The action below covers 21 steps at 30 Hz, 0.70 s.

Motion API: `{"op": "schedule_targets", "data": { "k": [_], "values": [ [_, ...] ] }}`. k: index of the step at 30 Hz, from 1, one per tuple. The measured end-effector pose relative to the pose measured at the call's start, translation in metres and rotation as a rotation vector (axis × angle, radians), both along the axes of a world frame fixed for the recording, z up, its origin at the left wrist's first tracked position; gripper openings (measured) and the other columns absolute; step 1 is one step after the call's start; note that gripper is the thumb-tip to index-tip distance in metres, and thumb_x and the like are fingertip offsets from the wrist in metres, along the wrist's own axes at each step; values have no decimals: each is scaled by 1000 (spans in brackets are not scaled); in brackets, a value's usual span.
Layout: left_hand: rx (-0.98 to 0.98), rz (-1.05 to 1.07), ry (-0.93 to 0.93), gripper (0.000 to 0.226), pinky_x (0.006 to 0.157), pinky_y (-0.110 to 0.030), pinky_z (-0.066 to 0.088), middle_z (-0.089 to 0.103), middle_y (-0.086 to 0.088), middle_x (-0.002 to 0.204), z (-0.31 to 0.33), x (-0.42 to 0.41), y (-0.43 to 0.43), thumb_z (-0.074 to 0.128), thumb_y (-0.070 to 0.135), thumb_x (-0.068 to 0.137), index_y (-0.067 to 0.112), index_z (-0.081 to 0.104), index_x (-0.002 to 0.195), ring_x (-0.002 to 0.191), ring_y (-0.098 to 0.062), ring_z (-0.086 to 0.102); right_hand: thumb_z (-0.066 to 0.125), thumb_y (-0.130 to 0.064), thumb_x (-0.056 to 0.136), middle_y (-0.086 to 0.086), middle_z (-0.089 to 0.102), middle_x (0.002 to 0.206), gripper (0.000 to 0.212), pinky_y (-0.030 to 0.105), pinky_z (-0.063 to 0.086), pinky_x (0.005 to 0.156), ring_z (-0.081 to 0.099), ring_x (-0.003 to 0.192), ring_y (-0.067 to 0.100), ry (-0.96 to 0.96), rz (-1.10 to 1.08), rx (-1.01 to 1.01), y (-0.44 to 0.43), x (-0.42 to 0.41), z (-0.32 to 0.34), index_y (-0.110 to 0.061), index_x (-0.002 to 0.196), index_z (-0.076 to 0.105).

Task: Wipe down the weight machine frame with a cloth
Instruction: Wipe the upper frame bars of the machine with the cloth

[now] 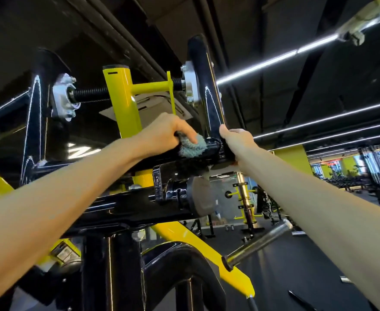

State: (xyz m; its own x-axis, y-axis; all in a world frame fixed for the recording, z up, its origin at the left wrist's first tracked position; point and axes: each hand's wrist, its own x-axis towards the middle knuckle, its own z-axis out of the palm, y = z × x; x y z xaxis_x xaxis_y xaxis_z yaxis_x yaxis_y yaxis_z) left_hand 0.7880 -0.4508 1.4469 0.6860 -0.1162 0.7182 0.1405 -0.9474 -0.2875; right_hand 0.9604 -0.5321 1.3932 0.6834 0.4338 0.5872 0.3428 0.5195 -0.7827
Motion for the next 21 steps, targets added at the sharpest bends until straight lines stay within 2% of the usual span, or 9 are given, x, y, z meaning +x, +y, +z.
{"op": "schedule_targets", "data": {
  "k": [2,4,6,8,10,12,14,18,21],
  "values": [
    [3,17,0,49,93,-30,50,70,-10,109,1,-18,8,58,-19,79,26,70,95,107,-20,64,57,-44,92,6,60,118,53,44,46,101,58,109,26,1,26,-8,0,2,0,-14,135,48],
    [85,47,-26,41,92,-31,50,71,-11,107,0,-4,-2,58,-16,80,17,74,100,103,-21,65,57,-46,91,7,61,118,54,47,47,100,59,109,28,2,45,-18,-1,2,-2,-15,134,48],
    [219,42,12,39,89,-37,51,72,-11,102,-2,25,-18,58,-14,79,12,75,102,98,-24,66,56,-48,91,8,61,118,55,47,47,99,59,109,29,-10,32,-27,-2,0,-1,-14,133,48],
    [249,32,33,43,87,-40,52,73,-12,101,-3,32,-21,56,-15,77,14,75,103,97,-25,67,56,-47,91,7,62,116,54,44,49,96,60,104,27,-22,21,-41,-6,-3,1,-12,132,50],
    [208,75,31,43,88,-41,52,72,-14,103,3,12,-5,58,-13,79,16,74,105,99,-26,66,55,-41,95,2,59,105,50,32,51,81,58,87,16,-38,14,-63,-10,-1,2,-9,133,48],
    [178,166,12,42,88,-37,51,71,-13,106,4,-9,4,58,-11,82,17,72,110,98,-25,66,53,-36,97,-1,57,96,47,18,40,58,48,69,6,-48,-6,-72,-17,0,2,-9,135,45],
    [258,160,6,42,90,-36,49,71,-10,108,2,-5,-8,54,-8,84,18,69,115,99,-23,65,55,-35,97,-2,57,91,47,16,35,50,46,65,4,-53,-16,-66,-21,1,4,-8,135,46],
    [465,174,125,50,81,-42,45,61,-6,103,-7,34,-42,47,-2,89,30,62,125,96,-23,56,62,-39,92,5,58,103,50,21,37,56,49,68,10,-44,-69,-91,-24,-6,4,-7,129,53],
    [381,249,143,50,81,-37,43,55,-2,96,1,10,-27,51,-5,87,27,65,122,92,-19,51,66,-40,89,4,55,100,46,22,38,59,50,71,13,-12,-84,-90,-25,-7,5,-7,118,54]
  ]
}}
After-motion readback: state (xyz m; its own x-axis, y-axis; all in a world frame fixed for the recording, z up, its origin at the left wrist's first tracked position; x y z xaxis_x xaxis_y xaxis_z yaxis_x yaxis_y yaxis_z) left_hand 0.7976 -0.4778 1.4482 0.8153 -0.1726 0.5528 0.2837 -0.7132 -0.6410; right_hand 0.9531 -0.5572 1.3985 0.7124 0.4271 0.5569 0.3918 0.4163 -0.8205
